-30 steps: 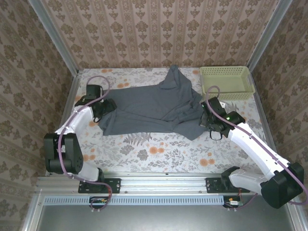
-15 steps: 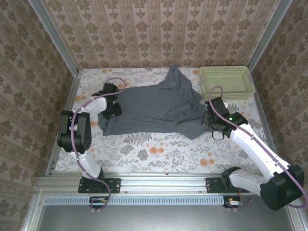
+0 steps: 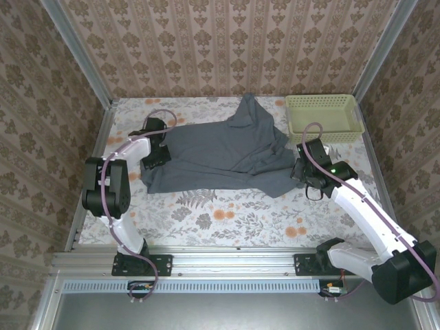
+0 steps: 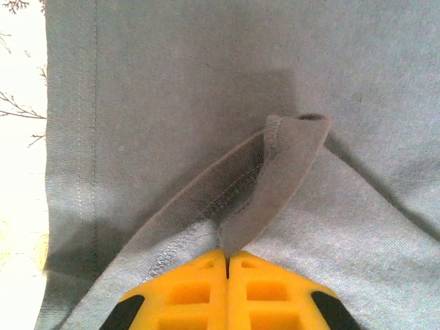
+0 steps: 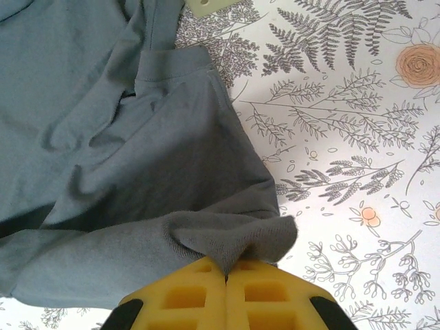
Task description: Fold the inside-out t-shirt
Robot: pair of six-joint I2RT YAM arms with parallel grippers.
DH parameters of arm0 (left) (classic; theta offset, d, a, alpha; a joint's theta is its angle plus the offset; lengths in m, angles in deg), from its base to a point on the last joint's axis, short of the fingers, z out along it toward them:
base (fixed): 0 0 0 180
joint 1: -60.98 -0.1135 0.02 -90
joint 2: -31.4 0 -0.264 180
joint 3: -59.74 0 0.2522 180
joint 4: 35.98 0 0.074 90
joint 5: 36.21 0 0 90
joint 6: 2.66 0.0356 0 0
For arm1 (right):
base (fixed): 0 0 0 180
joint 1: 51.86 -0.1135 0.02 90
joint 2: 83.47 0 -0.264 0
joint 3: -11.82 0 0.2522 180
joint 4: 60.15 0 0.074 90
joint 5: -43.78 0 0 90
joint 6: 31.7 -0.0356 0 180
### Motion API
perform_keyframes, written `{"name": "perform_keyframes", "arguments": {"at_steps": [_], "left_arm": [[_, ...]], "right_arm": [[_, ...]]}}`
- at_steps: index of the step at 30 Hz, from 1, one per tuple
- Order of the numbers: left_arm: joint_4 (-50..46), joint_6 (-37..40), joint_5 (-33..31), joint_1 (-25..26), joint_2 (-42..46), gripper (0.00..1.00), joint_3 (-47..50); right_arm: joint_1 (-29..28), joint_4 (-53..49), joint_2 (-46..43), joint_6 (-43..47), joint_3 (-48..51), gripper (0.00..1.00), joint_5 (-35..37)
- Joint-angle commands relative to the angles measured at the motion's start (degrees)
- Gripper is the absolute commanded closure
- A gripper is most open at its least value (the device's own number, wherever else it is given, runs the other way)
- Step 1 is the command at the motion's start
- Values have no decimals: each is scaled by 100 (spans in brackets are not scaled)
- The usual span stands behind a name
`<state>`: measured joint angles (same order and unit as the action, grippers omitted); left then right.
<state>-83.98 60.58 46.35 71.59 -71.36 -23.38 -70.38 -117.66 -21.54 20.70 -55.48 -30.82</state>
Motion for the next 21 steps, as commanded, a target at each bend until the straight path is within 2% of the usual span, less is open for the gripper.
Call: {"name": "perform_keyframes", "arguments": {"at_steps": [1,3,6,11,16,21], "left_arm": [[114,-129,389,-173,708,100,198],[548,-281,1045,-416,1495,100,575],[914,-540,1687,-816,2843,100,993],[738,-801,2357,-1315,4854,100,966],[279,-758,2460,-1609,6230,100,393],[14,-512,2257,-1678,6956,100,-330]], "right_arm": [[105,-373,-219,233,-423,100,153],[204,-573,-309,384,-748,100,264],[357,-851,-437,612,-1287,100,325],[447,-1181,-650,954,-2257,100,331],[470,-1515,-769,1229,-3564,100,458],[468,-1700,-741,1539,-5096,100,634]]}}
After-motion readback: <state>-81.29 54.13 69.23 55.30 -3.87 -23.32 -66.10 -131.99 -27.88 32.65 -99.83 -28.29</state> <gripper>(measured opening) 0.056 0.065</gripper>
